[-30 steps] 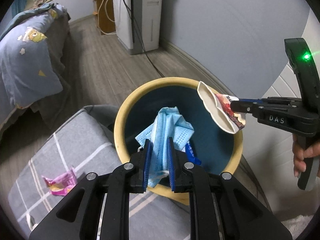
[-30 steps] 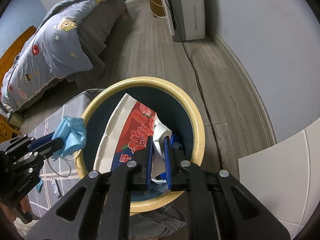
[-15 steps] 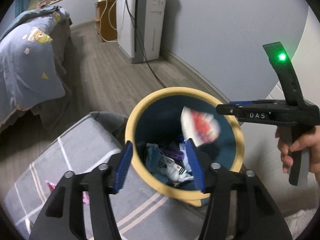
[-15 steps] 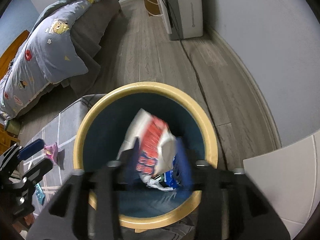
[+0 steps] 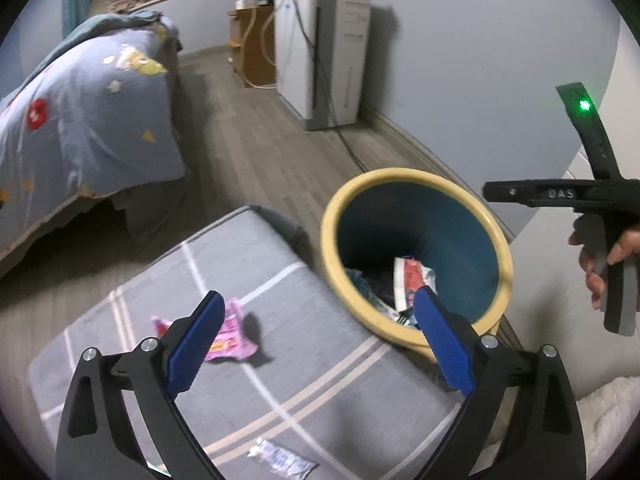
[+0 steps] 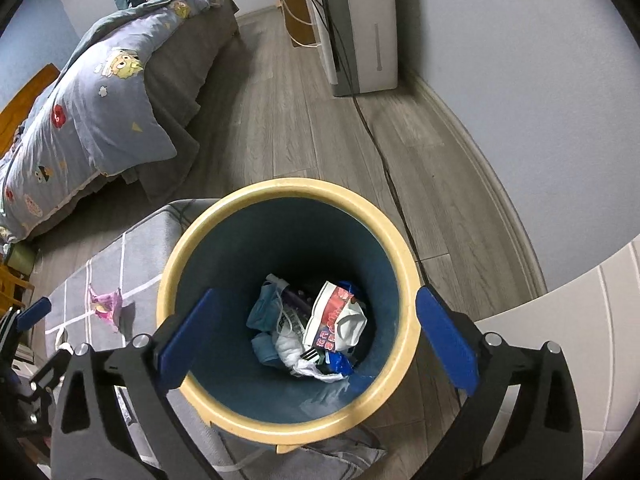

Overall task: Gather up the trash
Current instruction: 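Move both tools back over the ottoman trash, then grasp the white tissue with the left tool while the right tool grasps the pink wrapper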

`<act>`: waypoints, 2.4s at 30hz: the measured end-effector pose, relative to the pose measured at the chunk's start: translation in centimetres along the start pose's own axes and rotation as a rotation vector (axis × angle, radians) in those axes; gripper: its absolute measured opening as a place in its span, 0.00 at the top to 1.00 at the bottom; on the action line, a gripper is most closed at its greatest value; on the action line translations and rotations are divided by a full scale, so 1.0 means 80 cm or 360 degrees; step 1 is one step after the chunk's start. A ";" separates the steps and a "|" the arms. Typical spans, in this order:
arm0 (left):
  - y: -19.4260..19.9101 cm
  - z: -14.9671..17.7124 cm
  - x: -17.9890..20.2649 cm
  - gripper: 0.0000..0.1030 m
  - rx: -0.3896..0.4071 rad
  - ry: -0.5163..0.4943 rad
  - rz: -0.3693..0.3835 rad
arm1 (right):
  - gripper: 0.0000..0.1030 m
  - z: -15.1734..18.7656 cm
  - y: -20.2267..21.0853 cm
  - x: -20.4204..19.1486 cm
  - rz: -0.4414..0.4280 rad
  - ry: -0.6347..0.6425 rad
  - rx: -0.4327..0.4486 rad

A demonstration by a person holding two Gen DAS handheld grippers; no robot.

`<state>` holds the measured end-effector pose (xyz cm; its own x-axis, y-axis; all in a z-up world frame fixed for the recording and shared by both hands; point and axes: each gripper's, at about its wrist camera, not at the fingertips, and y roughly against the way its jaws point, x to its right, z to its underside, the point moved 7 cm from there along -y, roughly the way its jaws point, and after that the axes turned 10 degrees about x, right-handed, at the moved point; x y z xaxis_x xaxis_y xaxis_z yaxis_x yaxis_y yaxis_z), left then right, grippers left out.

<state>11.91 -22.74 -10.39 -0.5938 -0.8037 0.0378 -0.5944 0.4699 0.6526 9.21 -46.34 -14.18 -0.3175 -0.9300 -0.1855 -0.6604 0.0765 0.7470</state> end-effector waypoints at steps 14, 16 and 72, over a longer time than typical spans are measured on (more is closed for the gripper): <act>0.117 0.009 -0.095 0.07 0.0104 0.0118 -0.0266 | 0.06 -0.021 0.072 -0.096 -0.0040 0.0235 0.0132; 0.141 0.017 -0.119 0.07 0.0106 0.0146 -0.0330 | 0.06 -0.026 0.081 -0.122 -0.0089 0.0265 0.0148; 0.063 0.217 -0.340 0.05 -0.0415 0.0629 -0.0746 | 0.06 0.099 -0.140 -0.404 -0.0400 0.0994 -0.0330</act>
<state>15.64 7.79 -21.30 -0.0317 -0.9981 -0.0522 -0.5612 -0.0255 0.8273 21.50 -14.32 -21.63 0.3189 -0.9477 -0.0134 -0.4994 -0.1800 0.8475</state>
